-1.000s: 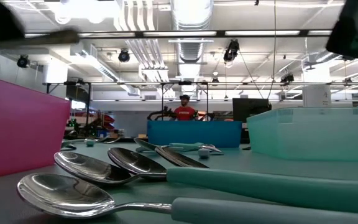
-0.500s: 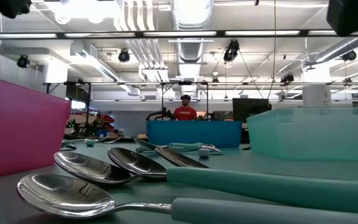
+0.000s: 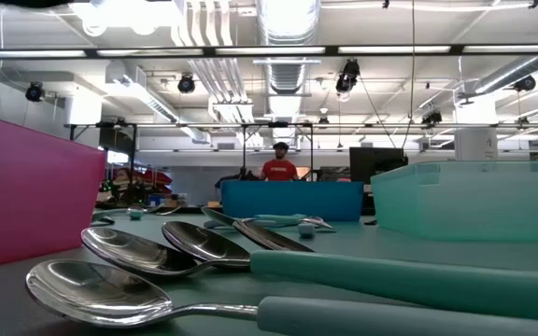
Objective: Sort silverware by color (type)
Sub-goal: Put the black spoon into the red bin
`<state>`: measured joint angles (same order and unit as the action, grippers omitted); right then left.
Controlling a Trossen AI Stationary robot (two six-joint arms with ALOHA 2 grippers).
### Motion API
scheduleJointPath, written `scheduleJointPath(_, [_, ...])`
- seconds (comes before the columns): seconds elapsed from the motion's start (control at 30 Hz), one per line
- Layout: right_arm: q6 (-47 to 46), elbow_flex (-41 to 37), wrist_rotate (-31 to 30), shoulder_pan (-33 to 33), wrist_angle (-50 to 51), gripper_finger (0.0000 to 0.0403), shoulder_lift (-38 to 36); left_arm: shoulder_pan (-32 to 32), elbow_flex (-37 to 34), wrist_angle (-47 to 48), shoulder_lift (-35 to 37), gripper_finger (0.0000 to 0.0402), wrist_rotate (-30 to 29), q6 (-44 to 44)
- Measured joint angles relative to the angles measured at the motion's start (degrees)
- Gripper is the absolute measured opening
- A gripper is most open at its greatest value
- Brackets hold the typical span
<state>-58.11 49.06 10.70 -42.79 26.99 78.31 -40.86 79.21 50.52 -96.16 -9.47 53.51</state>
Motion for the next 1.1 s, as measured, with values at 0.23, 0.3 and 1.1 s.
scheduleJointPath(0.23, [3.9, 0.0, -1.7, -3.2, -1.2, 0.0094, 5.4, 0.1, 7.4, -0.5, -0.1, 0.008, -10.4, -5.5])
scheduleJointPath(0.3, [5.3, 0.4, -1.5, -3.8, -0.7, 0.0095, 7.9, 0.2, 8.7, -0.5, -0.1, 0.008, -12.1, -6.6])
scheduleJointPath(1.1, [19.6, 18.5, -11.5, -4.5, 18.1, 0.0088, 25.6, 0.5, 9.9, -0.4, -0.2, 0.008, -17.0, -10.6])
